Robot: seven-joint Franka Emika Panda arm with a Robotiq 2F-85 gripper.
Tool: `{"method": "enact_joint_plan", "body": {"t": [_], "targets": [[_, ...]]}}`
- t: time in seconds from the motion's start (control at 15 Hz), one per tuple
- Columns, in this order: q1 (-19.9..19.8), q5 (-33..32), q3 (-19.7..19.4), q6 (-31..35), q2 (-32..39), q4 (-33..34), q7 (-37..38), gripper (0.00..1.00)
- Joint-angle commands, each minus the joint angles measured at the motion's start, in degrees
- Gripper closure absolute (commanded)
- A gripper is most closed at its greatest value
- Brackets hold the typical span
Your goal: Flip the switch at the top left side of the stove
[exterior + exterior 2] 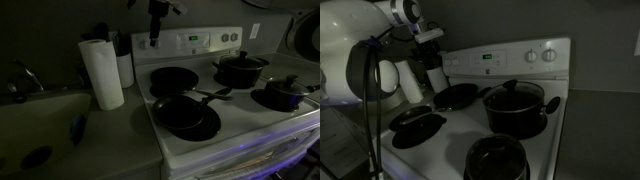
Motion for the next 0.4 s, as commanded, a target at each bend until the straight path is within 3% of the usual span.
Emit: {"method": "enact_joint_plan", "body": {"t": [0.0,0.33], "targets": [[0.0,-0.3,-0.3,1.2,-0.7,-0.7,0.3,0.00],[-0.2,0.3,0.2,4.1,-0.1,-0.2,0.3,0.00]]}}
